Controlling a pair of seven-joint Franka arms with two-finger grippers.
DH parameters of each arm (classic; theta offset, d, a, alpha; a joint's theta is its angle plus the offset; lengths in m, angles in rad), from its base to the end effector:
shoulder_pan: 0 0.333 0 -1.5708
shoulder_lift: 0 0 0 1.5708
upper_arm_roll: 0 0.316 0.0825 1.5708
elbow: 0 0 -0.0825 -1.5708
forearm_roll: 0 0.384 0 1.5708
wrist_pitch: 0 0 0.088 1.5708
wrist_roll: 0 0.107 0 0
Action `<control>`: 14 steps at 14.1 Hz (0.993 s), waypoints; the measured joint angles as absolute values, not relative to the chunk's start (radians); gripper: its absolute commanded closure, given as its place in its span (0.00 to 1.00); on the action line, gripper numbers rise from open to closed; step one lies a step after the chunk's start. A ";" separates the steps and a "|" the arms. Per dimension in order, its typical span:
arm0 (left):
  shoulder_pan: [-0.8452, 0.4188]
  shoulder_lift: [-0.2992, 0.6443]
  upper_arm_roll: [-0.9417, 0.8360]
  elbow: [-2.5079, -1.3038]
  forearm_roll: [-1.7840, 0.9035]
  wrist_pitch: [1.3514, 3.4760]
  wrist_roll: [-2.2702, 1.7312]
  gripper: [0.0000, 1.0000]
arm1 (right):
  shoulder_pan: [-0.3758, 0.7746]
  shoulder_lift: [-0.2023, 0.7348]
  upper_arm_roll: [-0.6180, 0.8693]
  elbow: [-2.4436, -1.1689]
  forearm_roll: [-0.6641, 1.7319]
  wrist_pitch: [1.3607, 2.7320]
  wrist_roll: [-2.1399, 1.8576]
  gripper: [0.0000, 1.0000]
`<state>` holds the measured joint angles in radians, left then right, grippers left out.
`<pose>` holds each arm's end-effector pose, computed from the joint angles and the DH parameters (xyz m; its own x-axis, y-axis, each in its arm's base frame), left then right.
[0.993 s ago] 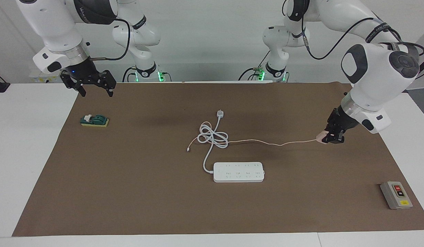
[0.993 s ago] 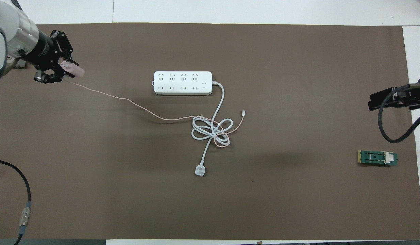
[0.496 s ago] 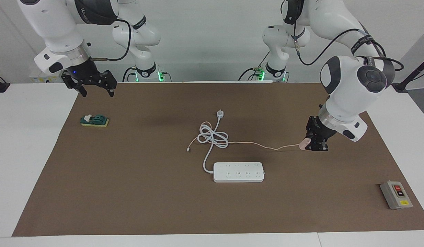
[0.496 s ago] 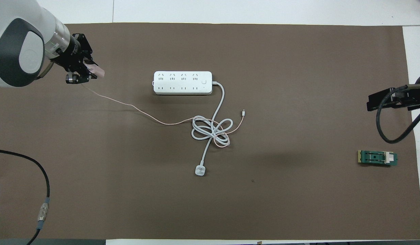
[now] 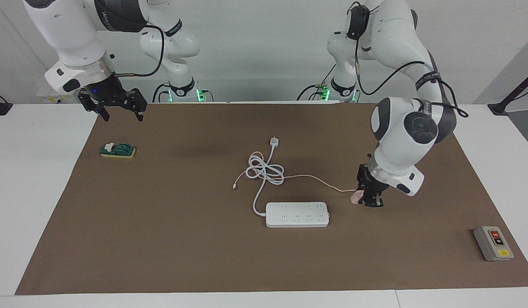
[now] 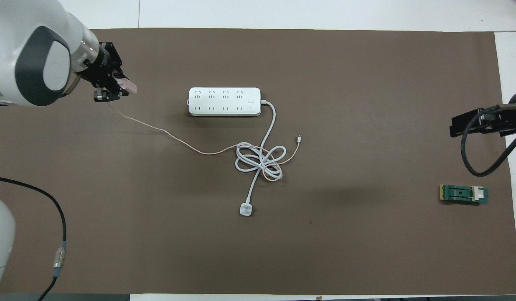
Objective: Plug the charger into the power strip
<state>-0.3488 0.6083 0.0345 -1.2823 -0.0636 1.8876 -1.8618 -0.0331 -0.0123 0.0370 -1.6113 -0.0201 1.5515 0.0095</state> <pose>0.6876 -0.2345 0.3957 0.0093 0.9992 -0.0381 0.9998 -0.0098 -0.0145 0.5476 0.0001 0.6106 0.9989 -0.0060 -0.0473 -0.0050 -0.9998 0.0210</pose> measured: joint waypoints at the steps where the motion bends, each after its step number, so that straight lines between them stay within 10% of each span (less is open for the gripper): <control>1: -0.372 0.625 0.034 -1.282 -0.064 1.897 -1.878 1.00 | -0.033 -0.012 0.037 -1.611 -0.020 1.551 0.010 0.00; 14: -0.427 0.673 0.044 -1.269 -0.063 1.891 -2.042 1.00 | -0.036 -0.012 0.036 -1.611 -0.020 1.551 0.010 0.00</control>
